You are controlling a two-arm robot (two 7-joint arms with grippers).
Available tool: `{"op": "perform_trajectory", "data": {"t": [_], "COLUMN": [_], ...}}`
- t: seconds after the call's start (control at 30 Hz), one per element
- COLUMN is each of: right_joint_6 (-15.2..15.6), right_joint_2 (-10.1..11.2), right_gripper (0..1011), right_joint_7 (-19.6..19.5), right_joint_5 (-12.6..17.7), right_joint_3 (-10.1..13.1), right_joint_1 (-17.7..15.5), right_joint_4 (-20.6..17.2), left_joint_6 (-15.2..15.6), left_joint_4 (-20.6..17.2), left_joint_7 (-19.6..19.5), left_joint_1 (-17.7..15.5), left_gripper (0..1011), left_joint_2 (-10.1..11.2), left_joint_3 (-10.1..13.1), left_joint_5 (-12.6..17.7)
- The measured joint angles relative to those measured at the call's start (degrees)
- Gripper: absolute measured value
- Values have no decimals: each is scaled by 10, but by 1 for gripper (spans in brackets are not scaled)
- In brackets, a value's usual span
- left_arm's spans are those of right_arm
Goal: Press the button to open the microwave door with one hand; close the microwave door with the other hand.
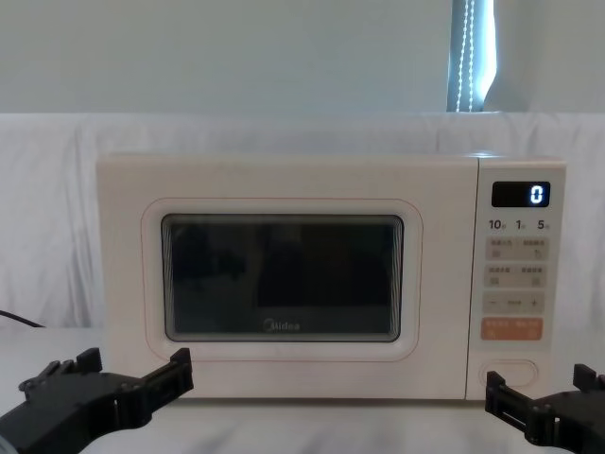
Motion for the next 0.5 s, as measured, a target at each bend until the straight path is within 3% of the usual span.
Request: {"op": "perform_trajectory", "data": {"t": [0.5], "right_joint_6": [0], "right_joint_2": [0], "right_gripper": [1002], "right_joint_7": [0], "right_joint_5": [0], "right_joint_3": [0], "right_joint_1": [0], "right_joint_4": [0], "left_joint_6": [0], "left_joint_4": [0], "left_joint_7": [0], "left_joint_1": [0], "left_gripper": [1001], "left_joint_2": [0], "left_joint_3": [0], "left_joint_5": [0]}}
